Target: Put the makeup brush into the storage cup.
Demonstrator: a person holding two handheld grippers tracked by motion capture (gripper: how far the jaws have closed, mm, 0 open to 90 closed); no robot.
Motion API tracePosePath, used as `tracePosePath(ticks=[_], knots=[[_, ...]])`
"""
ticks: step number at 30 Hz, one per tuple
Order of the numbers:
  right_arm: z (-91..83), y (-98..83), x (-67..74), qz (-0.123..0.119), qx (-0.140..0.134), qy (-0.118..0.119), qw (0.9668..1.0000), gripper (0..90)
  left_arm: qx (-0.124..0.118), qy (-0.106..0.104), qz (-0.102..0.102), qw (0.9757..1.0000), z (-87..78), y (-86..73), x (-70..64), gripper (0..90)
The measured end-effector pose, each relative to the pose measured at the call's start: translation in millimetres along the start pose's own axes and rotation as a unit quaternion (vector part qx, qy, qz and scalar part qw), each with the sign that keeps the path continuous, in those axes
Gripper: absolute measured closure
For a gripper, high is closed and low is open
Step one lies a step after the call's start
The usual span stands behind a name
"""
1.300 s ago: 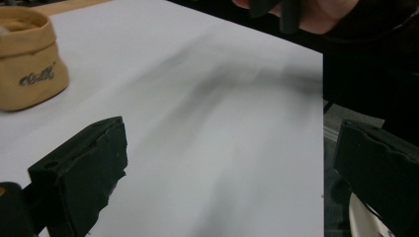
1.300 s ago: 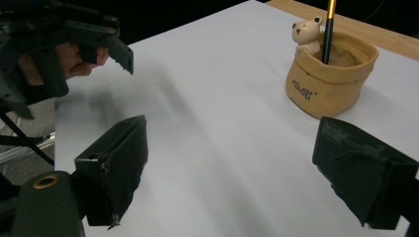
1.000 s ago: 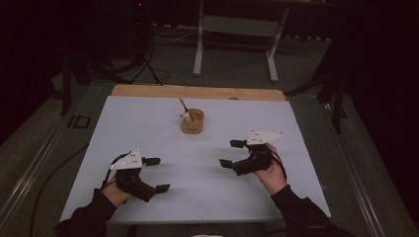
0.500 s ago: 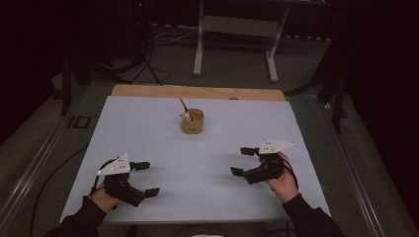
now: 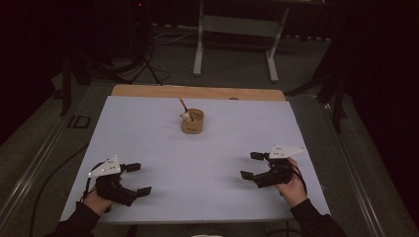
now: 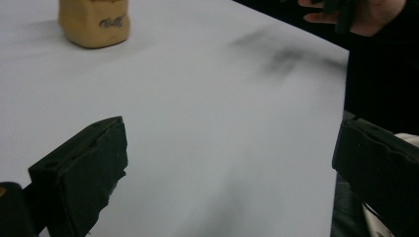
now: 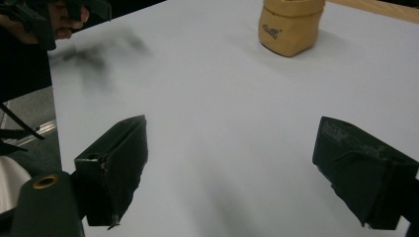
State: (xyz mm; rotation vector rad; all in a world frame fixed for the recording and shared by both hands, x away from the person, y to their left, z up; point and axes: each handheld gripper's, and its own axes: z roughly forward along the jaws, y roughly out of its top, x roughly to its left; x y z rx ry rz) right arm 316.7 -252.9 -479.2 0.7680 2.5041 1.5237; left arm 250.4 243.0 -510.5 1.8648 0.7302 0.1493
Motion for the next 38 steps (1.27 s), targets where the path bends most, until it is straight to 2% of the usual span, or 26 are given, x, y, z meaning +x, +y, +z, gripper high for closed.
tracePosePath(ticks=[2,5,9,13,20,26,38], knots=[[-4.3,-4.5,-1.9,0.005,-0.002,-0.003,1.0000,13.8,-0.002,0.008,-0.009,0.9999,-2.3,-3.8,2.0,1.3],[-8.0,-9.3,-3.8,0.003,-0.002,-0.005,1.0000,13.8,-0.002,0.014,-0.010,0.9998,-3.9,-6.1,3.3,1.3],[-11.8,-13.8,-6.4,0.005,0.001,-0.013,0.9999,13.8,-0.007,0.027,-0.026,0.9993,-4.6,-9.2,4.6,1.3],[-12.5,-15.9,-7.4,0.000,0.004,-0.018,0.9998,13.8,-0.008,0.037,-0.029,0.9989,-5.3,-11.0,5.7,1.3],[-7.6,-20.2,-9.4,0.008,0.018,-0.001,0.9998,13.7,-0.009,0.035,-0.022,0.9991,-2.8,-12.1,3.7,1.4],[-6.4,-21.0,-11.0,0.013,0.020,0.000,0.9997,13.7,-0.005,0.049,-0.006,0.9987,-0.1,-12.1,1.4,1.4],[-2.8,-20.8,-11.0,0.016,0.019,0.005,0.9997,13.7,-0.006,0.044,-0.007,0.9990,2.2,-13.9,2.4,1.4]])
